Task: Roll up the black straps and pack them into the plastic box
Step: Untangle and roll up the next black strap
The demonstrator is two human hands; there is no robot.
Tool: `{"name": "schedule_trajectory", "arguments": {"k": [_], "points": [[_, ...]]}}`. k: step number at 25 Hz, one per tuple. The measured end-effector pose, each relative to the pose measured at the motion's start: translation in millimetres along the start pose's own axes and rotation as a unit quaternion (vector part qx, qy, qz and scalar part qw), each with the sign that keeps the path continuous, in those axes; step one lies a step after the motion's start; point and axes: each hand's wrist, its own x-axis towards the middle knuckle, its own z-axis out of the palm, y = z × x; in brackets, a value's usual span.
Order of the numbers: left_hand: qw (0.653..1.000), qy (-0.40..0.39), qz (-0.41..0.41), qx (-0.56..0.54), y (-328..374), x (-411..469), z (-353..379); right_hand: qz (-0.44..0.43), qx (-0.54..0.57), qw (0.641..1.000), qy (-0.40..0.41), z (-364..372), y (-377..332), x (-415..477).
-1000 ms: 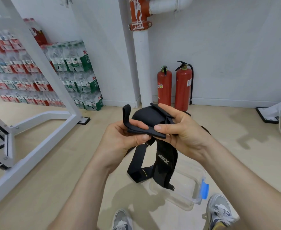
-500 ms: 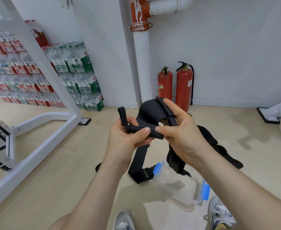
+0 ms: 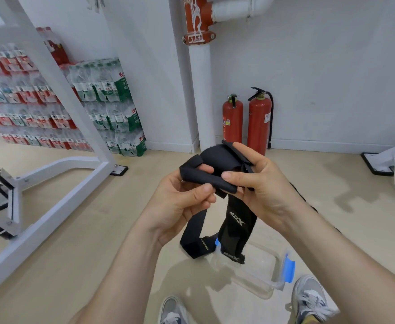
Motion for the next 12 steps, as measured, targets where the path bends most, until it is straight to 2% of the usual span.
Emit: {"name": "schedule_trajectory", "arguments": {"k": [7, 10, 12], "points": [[0.992, 0.020, 0.069, 0.103, -7, 8, -5, 0.003, 0.005, 1.000, -0.026, 7, 5, -4], [0.989, 0.015, 0.080, 0.126, -9, 8, -6, -0.015, -0.007, 1.000, -0.006, 7, 6, -3], [0.989, 0.047, 0.089, 0.109, -10, 8, -3, -0.025, -0.013, 0.999, 0.019, 8, 8, -2]]}}
